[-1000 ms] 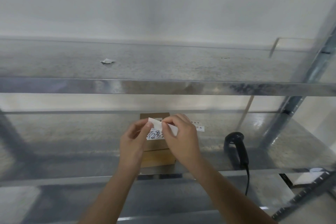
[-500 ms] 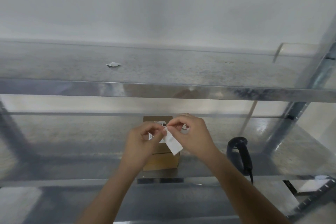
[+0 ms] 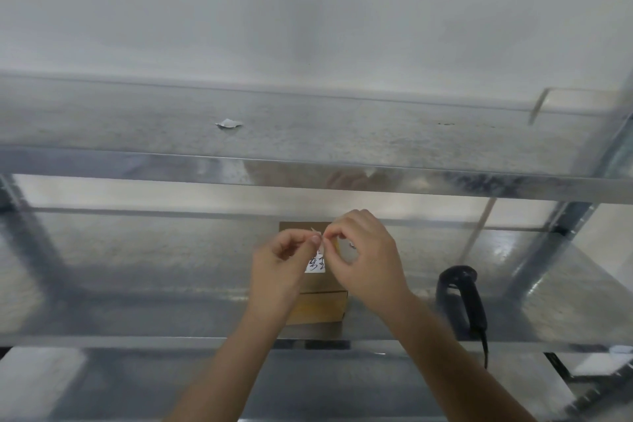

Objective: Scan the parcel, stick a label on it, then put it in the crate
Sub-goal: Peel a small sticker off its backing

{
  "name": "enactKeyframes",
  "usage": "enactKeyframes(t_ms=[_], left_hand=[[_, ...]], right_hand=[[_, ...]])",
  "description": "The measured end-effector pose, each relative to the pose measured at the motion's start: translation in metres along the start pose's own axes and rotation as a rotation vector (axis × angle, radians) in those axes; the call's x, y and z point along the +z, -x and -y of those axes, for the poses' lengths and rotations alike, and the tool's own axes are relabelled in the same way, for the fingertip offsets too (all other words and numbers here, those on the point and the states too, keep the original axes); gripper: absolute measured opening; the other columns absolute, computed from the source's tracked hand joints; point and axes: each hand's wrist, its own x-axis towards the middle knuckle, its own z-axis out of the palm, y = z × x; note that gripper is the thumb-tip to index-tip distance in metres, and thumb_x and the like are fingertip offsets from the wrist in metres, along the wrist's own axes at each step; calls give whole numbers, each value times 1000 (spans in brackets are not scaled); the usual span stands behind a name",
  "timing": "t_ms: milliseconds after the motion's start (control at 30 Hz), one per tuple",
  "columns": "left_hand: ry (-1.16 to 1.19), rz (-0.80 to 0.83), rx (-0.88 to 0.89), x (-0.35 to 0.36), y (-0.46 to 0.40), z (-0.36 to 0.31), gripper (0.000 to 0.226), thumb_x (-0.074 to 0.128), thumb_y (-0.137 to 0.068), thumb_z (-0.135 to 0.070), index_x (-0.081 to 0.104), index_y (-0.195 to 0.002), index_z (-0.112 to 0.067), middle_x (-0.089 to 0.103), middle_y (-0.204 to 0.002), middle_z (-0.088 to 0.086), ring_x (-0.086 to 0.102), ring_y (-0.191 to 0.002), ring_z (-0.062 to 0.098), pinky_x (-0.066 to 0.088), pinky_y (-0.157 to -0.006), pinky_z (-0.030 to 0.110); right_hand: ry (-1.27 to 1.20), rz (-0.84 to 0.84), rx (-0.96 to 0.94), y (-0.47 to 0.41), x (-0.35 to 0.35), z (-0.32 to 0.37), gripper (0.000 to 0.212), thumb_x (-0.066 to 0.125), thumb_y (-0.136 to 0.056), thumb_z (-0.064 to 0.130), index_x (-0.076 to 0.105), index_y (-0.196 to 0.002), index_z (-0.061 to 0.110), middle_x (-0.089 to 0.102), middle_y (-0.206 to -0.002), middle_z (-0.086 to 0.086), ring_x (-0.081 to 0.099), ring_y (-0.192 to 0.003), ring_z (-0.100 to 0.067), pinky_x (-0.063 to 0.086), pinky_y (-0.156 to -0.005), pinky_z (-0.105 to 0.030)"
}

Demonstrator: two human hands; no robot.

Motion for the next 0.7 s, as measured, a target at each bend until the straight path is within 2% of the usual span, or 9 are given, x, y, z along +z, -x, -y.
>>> enactKeyframes(t_ms=[133,267,433,533,633,700], left_hand=[[11,-19,-41,2,0,0,11,61,-83,-3,71,-84,2,69,-74,7,63,-63,1,49,-61,9],[18,-30,-92,4,0,-2,16,58,-85,-4,70,-75,-3,64,-64,6,56,-51,-1,46,-54,8],[20,-50,-133,5,1,2,19,57,-85,-4,69,-69,-3,62,-58,1,54,-53,3,47,-64,21],[50,-55,-146,6,4,4,25,57,-86,-7,70,-65,-13,63,-56,-5,56,-56,3,48,-64,19],[105,-74,-193,9,7,5,25,56,-87,-8,71,-68,-14,63,-63,0,57,-62,8,50,-70,23],[144,-79,-232,9,8,6,24,55,-87,-9,71,-70,-14,63,-67,3,57,-66,12,49,-71,25]], right_hand=[[-8,-18,-36,3,7,-2,12,59,-80,16,68,-76,11,65,-70,1,56,-68,-13,48,-61,-26],[-24,-24,-31,6,12,-5,14,60,-82,16,74,-82,11,69,-74,1,59,-70,-14,50,-68,-27],[-92,-42,13,9,14,-5,12,62,-80,17,73,-81,13,68,-74,2,58,-73,-14,49,-70,-30],[-92,-37,49,10,15,-3,13,61,-81,19,73,-81,14,67,-76,2,57,-75,-13,47,-70,-31],[-76,-2,57,12,14,-2,19,57,-83,23,73,-83,14,68,-79,1,59,-77,-16,48,-71,-32],[-54,23,63,14,14,-3,22,54,-85,25,73,-85,15,69,-81,2,57,-80,-13,44,-74,-28]])
